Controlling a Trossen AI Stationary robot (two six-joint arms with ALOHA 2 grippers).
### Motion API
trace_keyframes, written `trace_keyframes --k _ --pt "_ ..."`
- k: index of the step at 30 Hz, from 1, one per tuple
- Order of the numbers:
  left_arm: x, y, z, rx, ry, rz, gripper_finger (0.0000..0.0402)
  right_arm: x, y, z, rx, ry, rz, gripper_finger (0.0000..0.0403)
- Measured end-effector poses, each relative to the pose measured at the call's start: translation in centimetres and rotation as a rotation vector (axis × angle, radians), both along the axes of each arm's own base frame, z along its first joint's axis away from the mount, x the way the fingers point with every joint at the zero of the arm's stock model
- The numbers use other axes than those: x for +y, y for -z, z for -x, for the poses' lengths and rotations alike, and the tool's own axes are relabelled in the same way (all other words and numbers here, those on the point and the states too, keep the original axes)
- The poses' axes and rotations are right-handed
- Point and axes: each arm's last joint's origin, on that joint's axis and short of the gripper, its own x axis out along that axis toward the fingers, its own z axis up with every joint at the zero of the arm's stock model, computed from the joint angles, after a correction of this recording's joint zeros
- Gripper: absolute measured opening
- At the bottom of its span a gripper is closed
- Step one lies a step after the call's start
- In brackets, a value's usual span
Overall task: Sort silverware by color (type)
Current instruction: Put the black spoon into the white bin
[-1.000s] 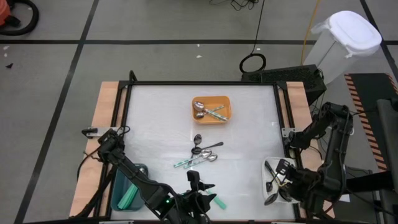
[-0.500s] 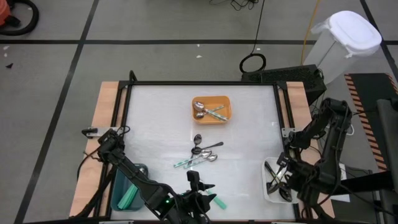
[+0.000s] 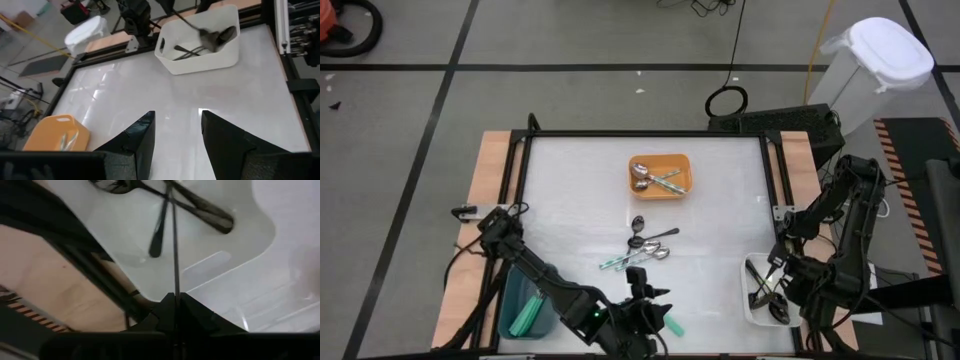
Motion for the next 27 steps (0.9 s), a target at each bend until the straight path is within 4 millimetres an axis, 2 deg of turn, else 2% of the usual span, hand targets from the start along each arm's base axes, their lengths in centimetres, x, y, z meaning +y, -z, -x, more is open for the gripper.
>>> trace_keyframes --k 12,18,22,27 --pt "0.94 0.06 -0.67 0.020 0.006 0.001 0.0161 0.03 0.02 0.10 0.024 0.040 -0.011 0.0022" --pt "0.93 0.06 -0.66 0.021 0.006 0.001 0.0161 0.03 0.02 0.09 -0.007 0.133 -0.010 0.0025" --pt "0.96 0.06 -0.68 0.020 0.004 0.003 0.0161 0.01 0.02 0.02 -0.044 0.181 -0.005 0.0044" --pt "0.96 0.06 -0.68 0.020 0.004 0.004 0.0161 0.08 0.04 -0.20 -0.120 0.212 -0.006 0.0093"
